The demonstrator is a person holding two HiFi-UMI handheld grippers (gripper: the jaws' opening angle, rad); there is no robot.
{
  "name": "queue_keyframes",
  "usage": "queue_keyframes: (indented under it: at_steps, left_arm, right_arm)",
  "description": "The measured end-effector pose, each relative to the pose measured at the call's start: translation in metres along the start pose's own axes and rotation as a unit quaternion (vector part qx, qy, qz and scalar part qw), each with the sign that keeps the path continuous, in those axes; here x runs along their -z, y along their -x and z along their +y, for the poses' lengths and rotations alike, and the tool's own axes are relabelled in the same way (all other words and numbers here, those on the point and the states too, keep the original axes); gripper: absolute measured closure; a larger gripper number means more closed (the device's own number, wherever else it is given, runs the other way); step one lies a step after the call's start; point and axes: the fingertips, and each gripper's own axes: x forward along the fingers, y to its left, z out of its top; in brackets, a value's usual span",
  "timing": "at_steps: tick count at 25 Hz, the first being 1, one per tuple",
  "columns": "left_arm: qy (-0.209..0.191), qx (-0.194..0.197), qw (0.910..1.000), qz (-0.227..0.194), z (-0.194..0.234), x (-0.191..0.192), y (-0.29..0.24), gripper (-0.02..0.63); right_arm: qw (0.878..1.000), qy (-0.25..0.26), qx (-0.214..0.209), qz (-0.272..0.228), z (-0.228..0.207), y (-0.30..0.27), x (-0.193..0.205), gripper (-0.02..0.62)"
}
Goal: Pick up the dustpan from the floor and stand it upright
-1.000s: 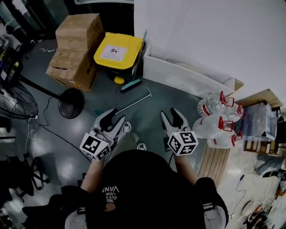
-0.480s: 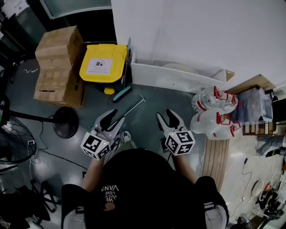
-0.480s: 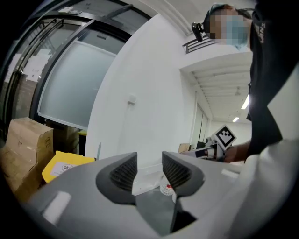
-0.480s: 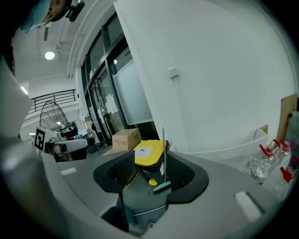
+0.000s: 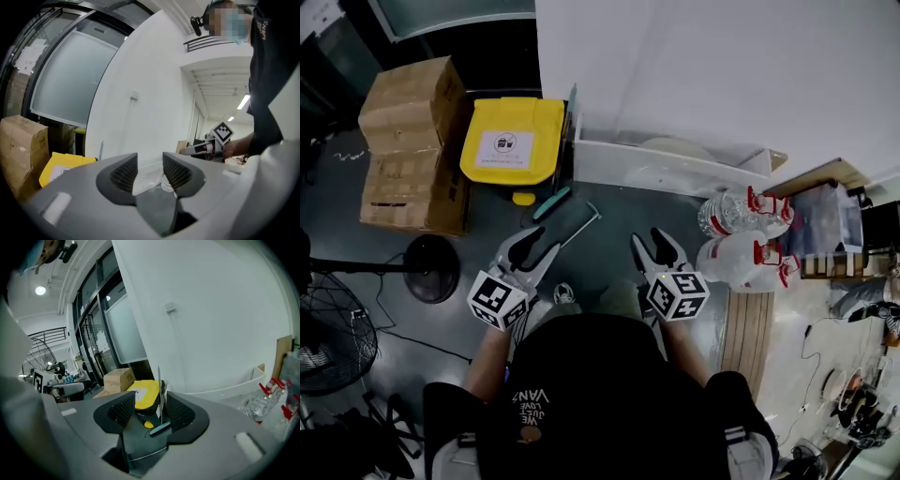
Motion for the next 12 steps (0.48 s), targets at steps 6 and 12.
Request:
queue_keyframes:
  at_steps: [6, 12]
  left_arm:
    - [0.017, -0.032, 0.9993, 0.01, 0.027, 0.014, -0.022, 0.43]
    - [0.029, -0.097, 0.9948, 0.012, 0.059, 0.031, -0.051, 0.43]
  right_arm:
    - [1.0, 0.009, -0.013, 0.025, -0.022, -0.042, -0.005, 0.41]
    - [0.997, 0.021, -0.052, 0.061, -0.043, -0.09, -0.002, 0.41]
